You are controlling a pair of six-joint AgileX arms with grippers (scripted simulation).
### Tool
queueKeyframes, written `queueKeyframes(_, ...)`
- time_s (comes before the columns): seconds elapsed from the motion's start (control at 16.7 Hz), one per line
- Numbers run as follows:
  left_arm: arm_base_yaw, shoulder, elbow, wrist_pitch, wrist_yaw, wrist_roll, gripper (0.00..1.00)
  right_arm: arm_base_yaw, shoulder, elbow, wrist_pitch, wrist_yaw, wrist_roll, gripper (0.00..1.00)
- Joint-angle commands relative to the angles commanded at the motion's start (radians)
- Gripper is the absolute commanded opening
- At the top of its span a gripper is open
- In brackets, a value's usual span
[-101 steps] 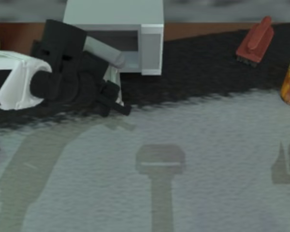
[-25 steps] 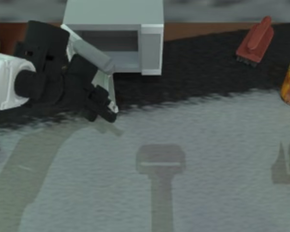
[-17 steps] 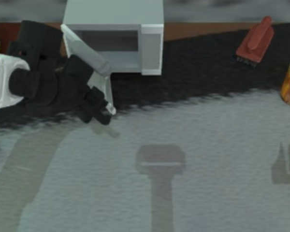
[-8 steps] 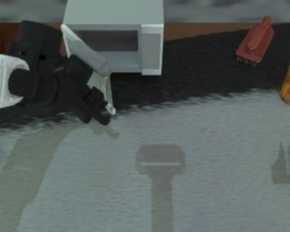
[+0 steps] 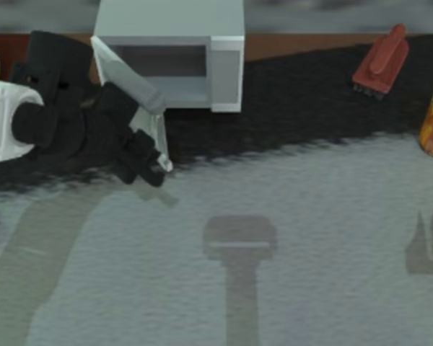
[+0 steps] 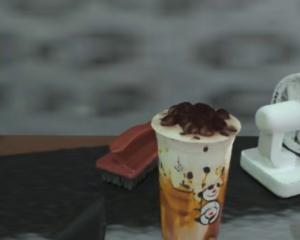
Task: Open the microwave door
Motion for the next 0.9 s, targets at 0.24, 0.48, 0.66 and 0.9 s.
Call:
queueKeyframes(0.24, 0.000, 0.000, 0.000, 0.000, 0.000, 0.000, 0.00, 0.000, 0.000, 0.000, 0.000, 0.000, 0.000, 1.00)
queueKeyframes(0.48, -0.007, 0.000, -0.003, -0.001, 0.007, -0.004, 0.00, 0.000, 0.000, 0.000, 0.000, 0.000, 0.000, 1.00)
queueKeyframes(0.66, 0.006, -0.001, -0.004, -0.011, 0.020, 0.022, 0.00, 0.000, 0.000, 0.000, 0.000, 0.000, 0.000, 1.00)
queueKeyframes(0.9, 0.030, -0.005, -0.001, -0.028, 0.047, 0.068, 0.00, 0.000, 0.000, 0.000, 0.000, 0.000, 0.000, 1.00)
